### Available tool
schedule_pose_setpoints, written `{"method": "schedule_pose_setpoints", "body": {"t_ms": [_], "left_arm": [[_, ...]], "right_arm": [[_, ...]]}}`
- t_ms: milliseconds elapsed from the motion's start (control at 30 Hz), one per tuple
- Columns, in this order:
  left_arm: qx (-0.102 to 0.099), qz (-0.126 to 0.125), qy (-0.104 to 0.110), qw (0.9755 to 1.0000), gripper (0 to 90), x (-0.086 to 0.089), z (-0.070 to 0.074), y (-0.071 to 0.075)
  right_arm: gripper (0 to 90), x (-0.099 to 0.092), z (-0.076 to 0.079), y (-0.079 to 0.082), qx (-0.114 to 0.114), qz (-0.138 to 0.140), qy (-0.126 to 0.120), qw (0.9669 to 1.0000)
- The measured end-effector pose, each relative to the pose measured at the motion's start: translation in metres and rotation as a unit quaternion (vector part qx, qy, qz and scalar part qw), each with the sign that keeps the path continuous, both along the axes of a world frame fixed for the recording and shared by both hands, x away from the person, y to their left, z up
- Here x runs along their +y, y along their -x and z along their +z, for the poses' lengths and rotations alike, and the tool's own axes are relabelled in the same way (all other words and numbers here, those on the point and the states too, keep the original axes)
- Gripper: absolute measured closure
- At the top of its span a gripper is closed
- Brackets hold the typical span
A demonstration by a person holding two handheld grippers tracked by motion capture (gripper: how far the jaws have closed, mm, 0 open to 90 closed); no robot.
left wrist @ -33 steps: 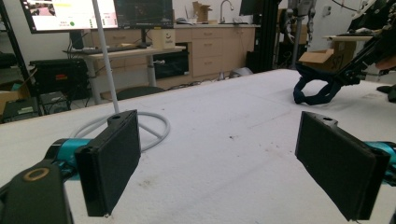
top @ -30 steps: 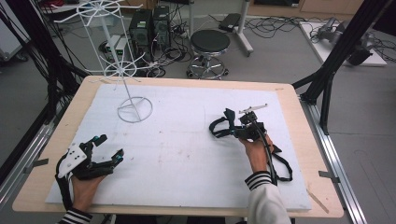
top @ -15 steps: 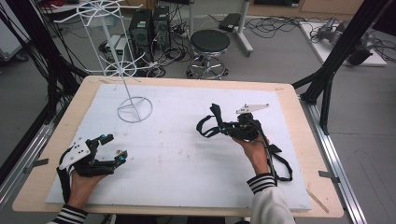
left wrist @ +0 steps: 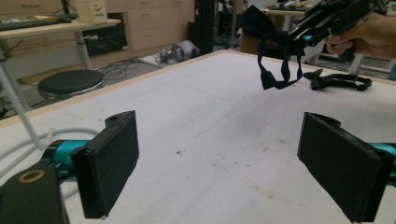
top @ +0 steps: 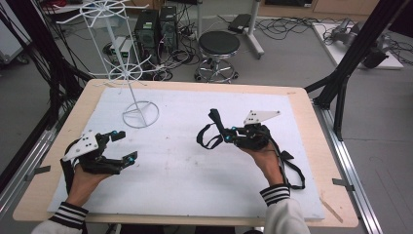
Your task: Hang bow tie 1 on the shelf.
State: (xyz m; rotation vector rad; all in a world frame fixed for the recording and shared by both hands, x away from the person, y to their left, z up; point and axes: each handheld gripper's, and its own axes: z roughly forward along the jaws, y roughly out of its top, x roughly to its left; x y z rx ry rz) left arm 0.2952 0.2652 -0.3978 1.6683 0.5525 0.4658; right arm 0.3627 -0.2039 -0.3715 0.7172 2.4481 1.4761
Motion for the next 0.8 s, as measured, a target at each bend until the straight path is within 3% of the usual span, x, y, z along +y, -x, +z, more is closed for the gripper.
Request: {"method": "schedule_pose_setpoints", "body": {"t_ms": [133, 433, 567, 800], "left_arm": [[0.008, -0.027, 0.006, 0.9996, 13.1, -0.005, 0.013, -0.006], [0.007, -0.063, -0.011, 0.9979, 13.1, -0.023, 0.032, -0.016], [0.003, -0.076, -0.014, 0.9970, 13.1, -0.033, 0.038, -0.020], [0.008, -0.102, -0.024, 0.9945, 13.1, -0.053, 0.046, -0.026]], "right_arm": [[76.9, 0.003, 0.004, 0.005, -0.020, 0.027, -0.012, 0.9994], [77.0, 0.010, 0.009, 0.014, -0.054, 0.079, -0.014, 0.9953], [77.0, 0.014, 0.010, 0.018, -0.073, 0.112, -0.022, 0.9908], [77.0, 0.021, 0.013, 0.025, -0.098, 0.140, -0.018, 0.9851]]}}
